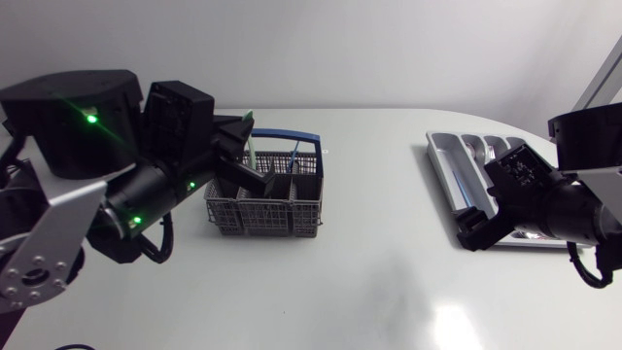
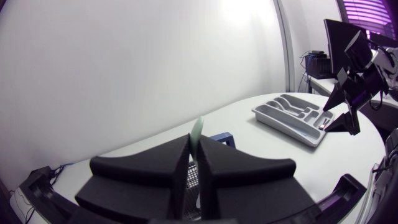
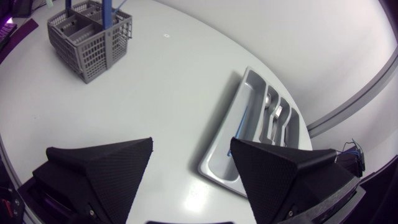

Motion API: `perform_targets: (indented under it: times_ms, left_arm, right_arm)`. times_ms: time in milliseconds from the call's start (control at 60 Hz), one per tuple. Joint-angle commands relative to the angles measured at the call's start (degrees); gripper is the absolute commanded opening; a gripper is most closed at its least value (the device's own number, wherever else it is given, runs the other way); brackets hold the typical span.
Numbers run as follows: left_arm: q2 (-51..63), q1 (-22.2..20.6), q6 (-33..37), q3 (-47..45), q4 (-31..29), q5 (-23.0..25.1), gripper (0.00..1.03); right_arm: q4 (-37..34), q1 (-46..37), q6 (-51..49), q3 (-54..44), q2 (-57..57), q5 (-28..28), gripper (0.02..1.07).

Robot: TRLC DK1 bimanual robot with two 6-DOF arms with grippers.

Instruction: Unload the cutlery basket into the drawer organizer.

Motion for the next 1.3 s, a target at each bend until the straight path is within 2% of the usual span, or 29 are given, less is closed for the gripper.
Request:
perform_targets:
  times_ms: [0, 117, 300, 400, 517, 750, 1283]
  left_arm:
    - [-2.0, 0.45, -4.14, 3.75, -4.21, 3.21, 0.08]
    - [-1.92, 4.32, -9.85, 6.39, -9.75, 11.92, 0.08]
    - [0.9, 11.7, -16.09, 9.37, -13.79, 25.89, 0.08]
    - [3.44, 13.81, -18.46, 10.78, -14.67, 31.25, 0.08]
    - [6.87, 15.22, -20.04, 12.8, -15.9, 36.61, 0.08]
    - [11.09, 15.75, -22.15, 16.49, -17.31, 41.27, 0.08]
    - [18.12, 16.89, -26.64, 22.03, -17.31, 43.73, 0.08]
  right_arm:
    - [-1.82, 3.43, 3.09, 2.12, -2.56, -0.87, 0.92]
    - [-3.84, 8.0, 5.91, 4.49, -4.85, -4.21, 0.92]
    - [-4.19, 14.68, 11.36, 8.63, -3.0, -10.71, 0.92]
    - [-2.78, 16.7, 14.61, 11.0, 0.34, -14.93, 0.92]
    - [-0.06, 21.8, 15.75, 13.55, 5.88, -16.42, 0.92]
    - [3.28, 24.52, 16.1, 20.23, 16.6, -18.62, 0.91]
    - [3.46, 25.31, 19.0, 36.66, 34.09, -22.58, 0.82]
